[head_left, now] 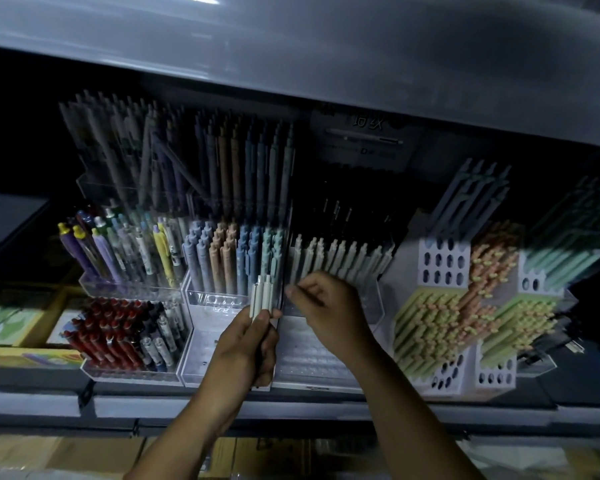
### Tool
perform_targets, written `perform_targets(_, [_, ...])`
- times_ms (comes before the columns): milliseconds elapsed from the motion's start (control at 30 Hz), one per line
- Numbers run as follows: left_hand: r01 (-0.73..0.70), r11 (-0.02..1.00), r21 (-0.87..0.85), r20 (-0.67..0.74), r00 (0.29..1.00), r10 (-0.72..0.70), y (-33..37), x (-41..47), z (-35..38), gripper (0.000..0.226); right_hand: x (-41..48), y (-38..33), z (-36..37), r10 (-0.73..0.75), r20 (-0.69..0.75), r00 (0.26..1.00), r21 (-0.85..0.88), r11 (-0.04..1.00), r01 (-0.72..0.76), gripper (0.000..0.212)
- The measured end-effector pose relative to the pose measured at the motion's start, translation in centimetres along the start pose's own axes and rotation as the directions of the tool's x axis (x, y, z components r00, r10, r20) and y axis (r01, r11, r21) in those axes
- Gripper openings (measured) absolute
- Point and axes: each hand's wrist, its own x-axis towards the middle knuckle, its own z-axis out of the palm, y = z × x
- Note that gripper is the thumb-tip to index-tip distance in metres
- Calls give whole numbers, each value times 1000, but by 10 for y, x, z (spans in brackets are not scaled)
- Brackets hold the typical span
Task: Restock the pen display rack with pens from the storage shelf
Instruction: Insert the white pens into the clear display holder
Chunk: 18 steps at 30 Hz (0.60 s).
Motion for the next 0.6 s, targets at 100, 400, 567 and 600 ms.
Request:
perform_targets(100, [-20,998,51,4,1000,20,-2,2,0,30,-8,-12,-1,-12,177,984,215,976,-27,23])
perform_targets(400, [-31,998,63,58,998,27,-3,4,-2,30,-7,-6,-3,39,104,994,214,975,-61,19])
perform_targets(567, [-47,998,31,-54,997,48,-5,8,-4,23,5,7,-19,77,-291,954,347,937,30,14])
perform_targets(600, [-40,999,20,-71,997,42,-6,9,-5,23,8,12,-24,57,-378,924,305,950,66,13])
